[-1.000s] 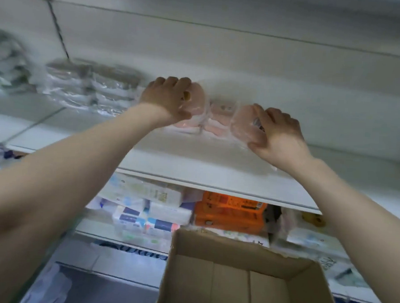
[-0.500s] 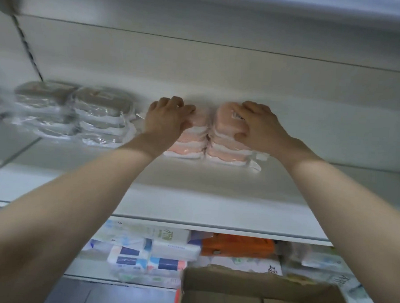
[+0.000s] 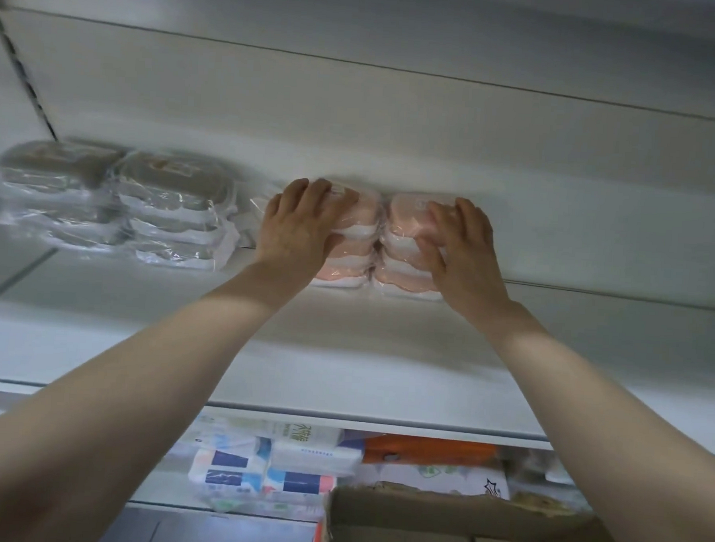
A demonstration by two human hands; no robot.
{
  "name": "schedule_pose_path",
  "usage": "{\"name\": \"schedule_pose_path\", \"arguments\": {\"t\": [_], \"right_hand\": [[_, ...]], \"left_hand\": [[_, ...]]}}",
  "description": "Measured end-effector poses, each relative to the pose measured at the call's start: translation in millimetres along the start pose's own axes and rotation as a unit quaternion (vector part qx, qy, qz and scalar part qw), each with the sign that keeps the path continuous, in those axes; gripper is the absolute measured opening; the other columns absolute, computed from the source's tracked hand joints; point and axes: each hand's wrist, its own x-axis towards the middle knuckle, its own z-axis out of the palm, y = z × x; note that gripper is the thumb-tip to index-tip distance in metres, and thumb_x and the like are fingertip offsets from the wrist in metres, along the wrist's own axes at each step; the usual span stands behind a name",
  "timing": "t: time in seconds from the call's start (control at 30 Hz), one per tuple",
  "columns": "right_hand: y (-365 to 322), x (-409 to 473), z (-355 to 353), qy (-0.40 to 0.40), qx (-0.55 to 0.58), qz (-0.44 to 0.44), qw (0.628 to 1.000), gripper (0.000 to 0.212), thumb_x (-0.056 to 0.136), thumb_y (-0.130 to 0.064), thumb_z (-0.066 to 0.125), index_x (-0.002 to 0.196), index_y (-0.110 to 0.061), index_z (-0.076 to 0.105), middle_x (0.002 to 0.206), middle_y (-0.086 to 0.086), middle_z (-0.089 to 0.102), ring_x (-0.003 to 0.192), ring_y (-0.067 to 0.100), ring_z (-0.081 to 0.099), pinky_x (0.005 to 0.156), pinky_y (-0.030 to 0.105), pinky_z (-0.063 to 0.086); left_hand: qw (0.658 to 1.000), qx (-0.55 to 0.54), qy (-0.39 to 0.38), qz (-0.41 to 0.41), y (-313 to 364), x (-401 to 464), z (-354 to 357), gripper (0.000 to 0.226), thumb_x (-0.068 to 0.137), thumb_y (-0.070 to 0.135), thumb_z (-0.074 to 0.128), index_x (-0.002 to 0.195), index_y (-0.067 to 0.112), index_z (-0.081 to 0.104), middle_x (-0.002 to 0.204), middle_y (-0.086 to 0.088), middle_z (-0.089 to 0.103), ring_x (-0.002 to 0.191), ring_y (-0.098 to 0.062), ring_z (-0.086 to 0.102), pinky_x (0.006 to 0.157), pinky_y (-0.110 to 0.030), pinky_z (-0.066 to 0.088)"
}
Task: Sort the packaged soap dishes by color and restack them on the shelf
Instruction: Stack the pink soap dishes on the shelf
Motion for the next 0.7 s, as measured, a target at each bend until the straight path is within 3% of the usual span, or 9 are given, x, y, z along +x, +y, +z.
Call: {"name": "schedule_pose_path", "arguments": {"t": [0.17,0.3,0.47,0.6,0.7], "right_hand": [[1,16,18,-0.023,-0.030,0.011,0.999,0.048,0.099,-0.040,0.039,0.135,-0.012,0.052,0.127,0.024,0.047,0.116,0.047,0.044,0.108,0.050,0.030],[4,13,8,-0.055,-0.028,0.025,0.998,0.054,0.095,-0.051,0.036,0.140,-0.024,0.045,0.138,0.014,0.041,0.126,0.043,0.040,0.104,0.050,0.038],[6,-16,-13,0.023,-0.018,-0.011,1.000,0.060,0.096,-0.055,0.040,0.148,-0.026,0.035,0.154,0.010,0.031,0.146,0.037,0.020,0.110,0.050,0.031],[18,-38,-14,-0.028,-0.051,-0.050,0.997,0.094,0.080,-0.055,0.069,0.154,-0.028,0.018,0.161,0.013,0.014,0.148,0.041,0.011,0.110,0.054,0.029],[19,-39,-4,-0.073,-0.032,-0.040,0.996,0.112,0.069,-0.033,0.086,0.155,-0.023,0.014,0.162,0.018,0.003,0.145,0.046,0.013,0.108,0.059,0.035]], "left_hand": [[1.000,0.016,-0.007,-0.009,11,6,-1,0.059,0.091,0.034,0.060,0.144,0.036,0.034,0.147,-0.004,0.034,0.136,-0.035,0.028,0.108,-0.045,0.029],[0.999,0.031,0.017,0.015,9,1,-1,0.062,0.090,0.030,0.060,0.146,0.030,0.033,0.148,-0.009,0.036,0.141,-0.040,0.023,0.117,-0.051,0.017],[0.994,0.040,0.096,0.043,2,-28,-8,0.081,0.082,0.031,0.068,0.151,0.021,0.027,0.155,-0.014,0.026,0.147,-0.039,0.011,0.118,-0.054,0.009],[0.997,0.064,0.035,0.016,-6,-49,0,0.113,0.068,0.050,0.079,0.154,0.030,0.009,0.162,-0.012,0.006,0.147,-0.040,0.000,0.115,-0.063,0.010],[0.998,0.047,-0.043,-0.017,-5,-45,10,0.123,0.064,0.052,0.082,0.152,0.038,-0.004,0.162,-0.008,-0.007,0.146,-0.044,-0.003,0.111,-0.063,0.018]]}}
